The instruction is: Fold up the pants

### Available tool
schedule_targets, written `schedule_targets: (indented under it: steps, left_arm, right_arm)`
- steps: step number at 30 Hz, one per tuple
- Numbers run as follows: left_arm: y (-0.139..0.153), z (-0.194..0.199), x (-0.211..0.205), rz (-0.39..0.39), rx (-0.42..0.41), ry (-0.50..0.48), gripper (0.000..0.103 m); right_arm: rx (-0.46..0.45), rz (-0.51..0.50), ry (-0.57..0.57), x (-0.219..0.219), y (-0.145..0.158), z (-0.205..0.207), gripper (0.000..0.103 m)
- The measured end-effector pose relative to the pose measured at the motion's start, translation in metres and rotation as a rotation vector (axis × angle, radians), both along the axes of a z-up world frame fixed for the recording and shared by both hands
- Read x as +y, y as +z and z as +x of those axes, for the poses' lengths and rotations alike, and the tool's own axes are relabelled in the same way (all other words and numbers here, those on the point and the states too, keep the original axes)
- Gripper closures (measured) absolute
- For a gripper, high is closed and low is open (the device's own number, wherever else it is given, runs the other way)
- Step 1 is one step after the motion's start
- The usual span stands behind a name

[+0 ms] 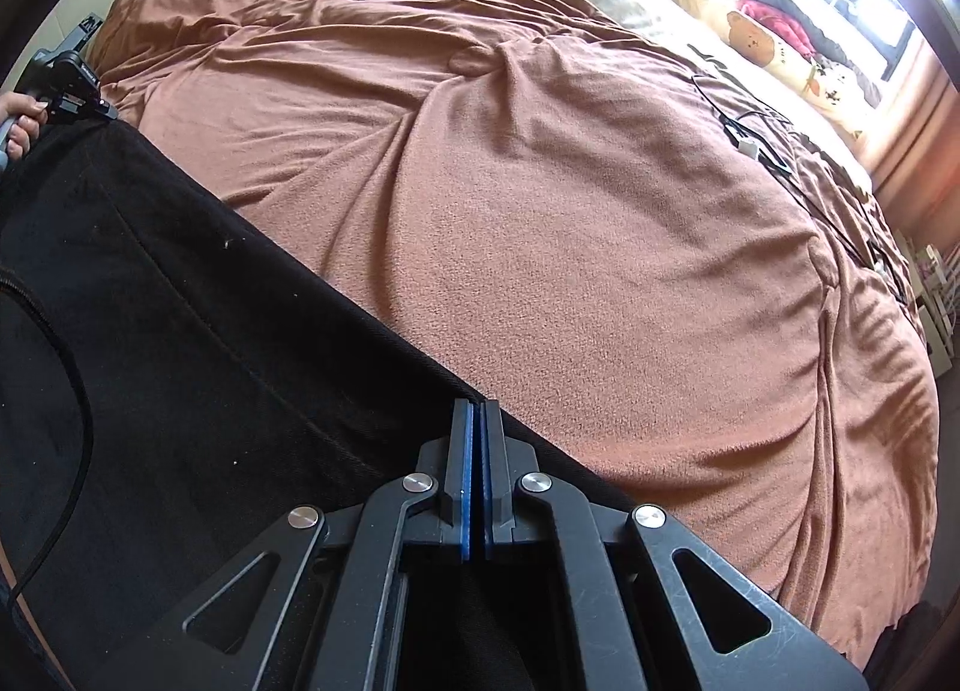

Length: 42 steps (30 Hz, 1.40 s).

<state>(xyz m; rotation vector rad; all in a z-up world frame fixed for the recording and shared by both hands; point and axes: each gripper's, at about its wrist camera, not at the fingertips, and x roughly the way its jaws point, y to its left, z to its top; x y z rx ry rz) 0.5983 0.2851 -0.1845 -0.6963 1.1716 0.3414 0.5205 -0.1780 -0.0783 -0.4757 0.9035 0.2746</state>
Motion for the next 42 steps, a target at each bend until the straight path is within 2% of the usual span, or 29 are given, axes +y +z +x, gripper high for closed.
schedule_targets:
  steps: [7, 10, 12, 14, 19, 25, 27, 29, 37, 39, 42]
  left_arm:
    - [0.009, 0.000, -0.007, 0.035, 0.001, -0.047, 0.103]
    - [0.019, -0.006, -0.010, 0.004, -0.039, -0.053, 0.086]
    - [0.029, -0.011, -0.014, 0.002, -0.070, -0.061, 0.061]
    - [0.041, -0.020, -0.018, 0.026, -0.095, -0.079, 0.055]
    - [0.060, -0.049, -0.025, 0.057, -0.126, -0.137, 0.053]
    - [0.070, -0.085, -0.023, 0.066, -0.170, -0.146, 0.053]
    - [0.069, -0.098, -0.021, 0.059, -0.179, -0.141, 0.053]
    - [0.069, -0.111, -0.021, 0.057, -0.186, -0.136, 0.053]
    - [0.057, -0.159, -0.030, 0.075, -0.189, -0.147, 0.053]
    - [0.054, -0.169, -0.034, 0.075, -0.191, -0.153, 0.053]
    - [0.046, -0.180, -0.039, 0.076, -0.187, -0.155, 0.053]
  right_arm:
    - [0.036, -0.006, -0.065, 0.004, -0.023, 0.014, 0.103]
    - [0.040, -0.006, -0.108, 0.008, -0.024, 0.019, 0.103]
    - [0.039, -0.012, -0.141, 0.010, -0.023, 0.023, 0.101]
    - [0.036, 0.003, -0.172, 0.010, -0.019, 0.027, 0.097]
    - [0.021, 0.097, -0.196, 0.002, 0.004, 0.012, 0.096]
    - [0.001, 0.193, -0.248, -0.039, 0.034, -0.018, 0.095]
    - [-0.005, 0.215, -0.277, -0.056, 0.041, -0.033, 0.089]
    - [-0.017, 0.220, -0.306, -0.072, 0.046, -0.047, 0.085]
    - [0.031, 0.280, -0.451, -0.131, 0.042, -0.097, 0.083]
    - [0.058, 0.289, -0.495, -0.137, 0.037, -0.104, 0.067]
    - [0.087, 0.304, -0.552, -0.140, 0.027, -0.105, 0.062]
